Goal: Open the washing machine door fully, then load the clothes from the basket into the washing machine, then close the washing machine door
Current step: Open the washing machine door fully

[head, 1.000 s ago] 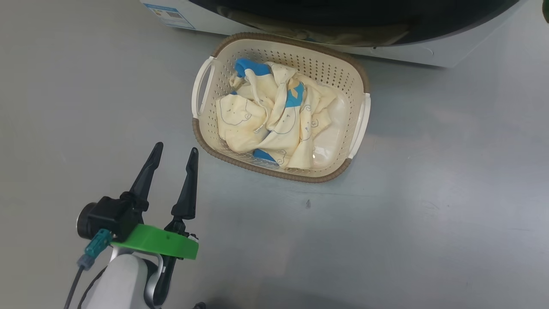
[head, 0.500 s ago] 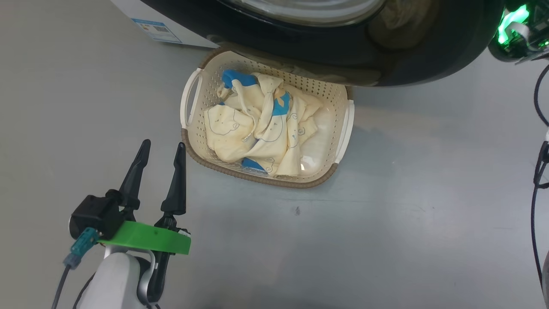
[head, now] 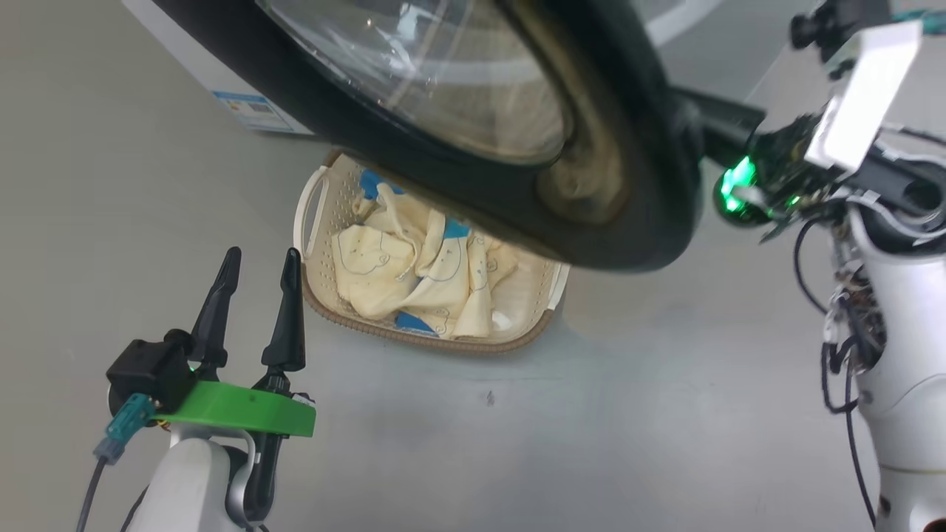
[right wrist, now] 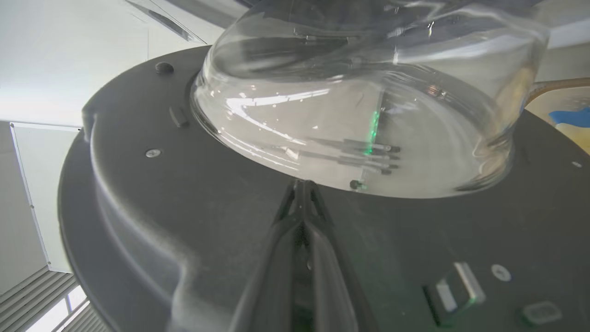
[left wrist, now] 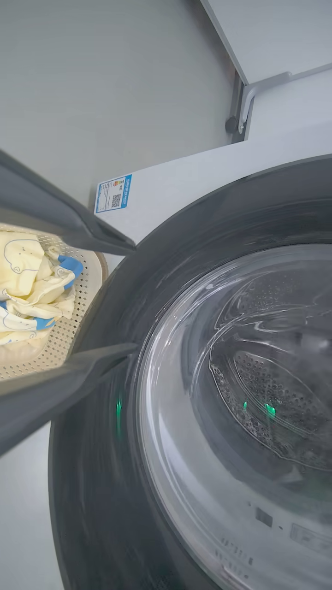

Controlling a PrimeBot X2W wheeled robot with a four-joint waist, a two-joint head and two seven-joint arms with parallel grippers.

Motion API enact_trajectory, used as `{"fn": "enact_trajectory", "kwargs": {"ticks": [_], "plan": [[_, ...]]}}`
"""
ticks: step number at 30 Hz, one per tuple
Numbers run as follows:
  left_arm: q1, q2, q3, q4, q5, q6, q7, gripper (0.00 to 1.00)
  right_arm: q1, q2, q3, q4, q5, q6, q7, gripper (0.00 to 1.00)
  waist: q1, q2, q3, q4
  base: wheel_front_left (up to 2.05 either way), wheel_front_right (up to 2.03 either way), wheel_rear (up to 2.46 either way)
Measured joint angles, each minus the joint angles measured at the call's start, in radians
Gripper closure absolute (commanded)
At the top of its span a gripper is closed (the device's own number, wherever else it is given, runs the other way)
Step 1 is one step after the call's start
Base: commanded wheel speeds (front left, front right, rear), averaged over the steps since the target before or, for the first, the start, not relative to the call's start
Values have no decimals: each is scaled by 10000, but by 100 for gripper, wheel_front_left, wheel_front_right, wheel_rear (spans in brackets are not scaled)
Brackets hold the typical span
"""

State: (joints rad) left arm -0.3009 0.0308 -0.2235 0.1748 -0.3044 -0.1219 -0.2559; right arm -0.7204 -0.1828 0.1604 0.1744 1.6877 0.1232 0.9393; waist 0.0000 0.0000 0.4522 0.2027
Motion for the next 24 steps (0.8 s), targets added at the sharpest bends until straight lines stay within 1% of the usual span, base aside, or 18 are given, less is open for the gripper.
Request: {"fn": "enact_trajectory", "kwargs": {"ticks": [10,19,24], "plan": [[306,2,138,265,-40,0,0,0,1110,872,849,-403,4,-2,424,100,0,0,-945,-263,0,0,0],[508,6,54,337,-199,0,0,0,2018,1037,1515,-566,0,0,512,100,0,0,-1640,-359,0,0,0],[744,6,-42,414,-299,0,0,0,2353,1093,1839,-602,-234,0,435,100,0,0,-1928,-289,0,0,0]]}}
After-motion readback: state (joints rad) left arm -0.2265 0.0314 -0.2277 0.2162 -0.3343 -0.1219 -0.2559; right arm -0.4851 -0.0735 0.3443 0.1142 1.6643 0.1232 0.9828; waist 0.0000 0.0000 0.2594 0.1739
